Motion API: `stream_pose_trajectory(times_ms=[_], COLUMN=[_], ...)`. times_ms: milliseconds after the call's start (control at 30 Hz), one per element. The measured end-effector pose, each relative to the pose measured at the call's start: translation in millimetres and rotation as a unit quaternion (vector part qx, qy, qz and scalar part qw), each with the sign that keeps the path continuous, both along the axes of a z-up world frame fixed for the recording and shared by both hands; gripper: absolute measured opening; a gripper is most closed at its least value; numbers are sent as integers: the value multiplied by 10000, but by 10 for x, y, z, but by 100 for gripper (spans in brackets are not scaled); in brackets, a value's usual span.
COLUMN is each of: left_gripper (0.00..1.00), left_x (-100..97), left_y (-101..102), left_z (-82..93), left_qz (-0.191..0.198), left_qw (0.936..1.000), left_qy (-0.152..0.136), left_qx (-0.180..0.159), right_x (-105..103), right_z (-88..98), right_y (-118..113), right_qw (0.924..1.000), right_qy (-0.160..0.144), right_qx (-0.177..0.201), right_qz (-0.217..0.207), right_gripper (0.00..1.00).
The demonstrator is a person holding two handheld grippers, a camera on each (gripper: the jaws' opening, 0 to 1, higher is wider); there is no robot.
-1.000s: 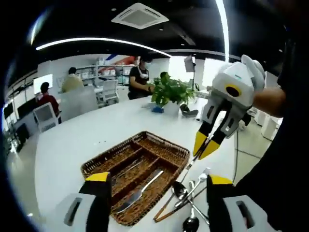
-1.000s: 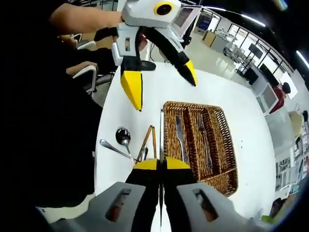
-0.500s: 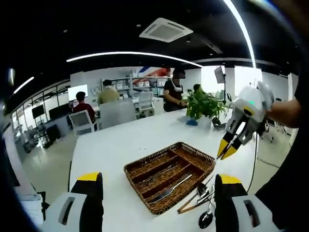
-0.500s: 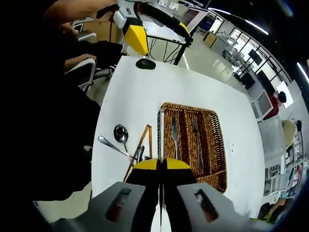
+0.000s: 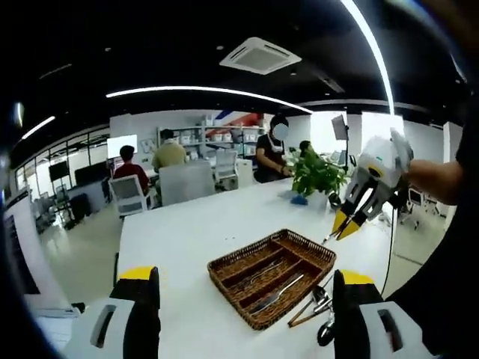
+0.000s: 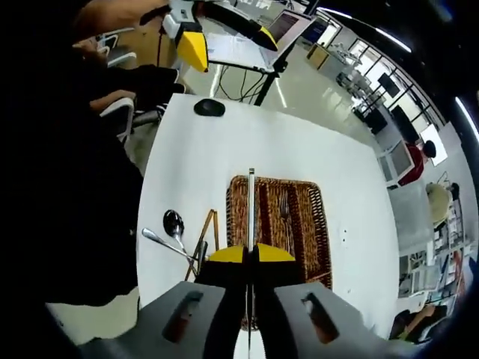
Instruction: Arrange the knives, forks, and spoons in their matching storage slots by inserting each utensil handle-first until every utensil is classified and aligned in the correct compartment
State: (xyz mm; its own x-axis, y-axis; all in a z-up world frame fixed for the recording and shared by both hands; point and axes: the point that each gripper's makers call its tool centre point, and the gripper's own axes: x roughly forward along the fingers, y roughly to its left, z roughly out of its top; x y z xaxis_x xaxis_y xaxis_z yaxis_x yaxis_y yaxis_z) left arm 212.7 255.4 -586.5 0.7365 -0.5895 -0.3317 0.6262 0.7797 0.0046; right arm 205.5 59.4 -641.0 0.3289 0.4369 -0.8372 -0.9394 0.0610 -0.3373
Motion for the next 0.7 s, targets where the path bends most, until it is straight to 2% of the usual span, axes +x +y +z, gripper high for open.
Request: stream_pose_trajectory(times_ms=[67, 200, 300, 367, 533, 567, 700], left_gripper=[100, 100, 100, 100, 100, 100, 100], left_x=[43, 69, 74, 82, 88, 79, 46], left_y=[102, 132, 141, 140, 83, 52, 46], left_z=[21, 82, 89, 108, 203, 232, 187], left_qz=[5, -70, -95, -62, 197, 205, 305], left_qw=[10000, 9999, 9996, 9996, 9994, 9991, 9988], left_qy=[-65, -125, -192, -199, -243, -345, -299], left_qx=[-24, -33, 196, 215, 110, 139, 249], right_x=[82, 182, 246, 293, 336, 345, 376], right_z=[15, 143, 195, 219, 214, 217, 150], right_y=[11, 62, 72, 74, 98, 105, 158], right_qw=[9999, 9998, 9998, 9996, 9996, 9997, 9996], right_qy=[-57, -125, -133, -194, -162, -147, -103], right_qx=[-117, -99, -98, -176, -186, -160, -125], right_qz=[-55, -87, -102, -41, 113, 123, 228], right_gripper=[0, 0, 0, 0, 0, 0, 0])
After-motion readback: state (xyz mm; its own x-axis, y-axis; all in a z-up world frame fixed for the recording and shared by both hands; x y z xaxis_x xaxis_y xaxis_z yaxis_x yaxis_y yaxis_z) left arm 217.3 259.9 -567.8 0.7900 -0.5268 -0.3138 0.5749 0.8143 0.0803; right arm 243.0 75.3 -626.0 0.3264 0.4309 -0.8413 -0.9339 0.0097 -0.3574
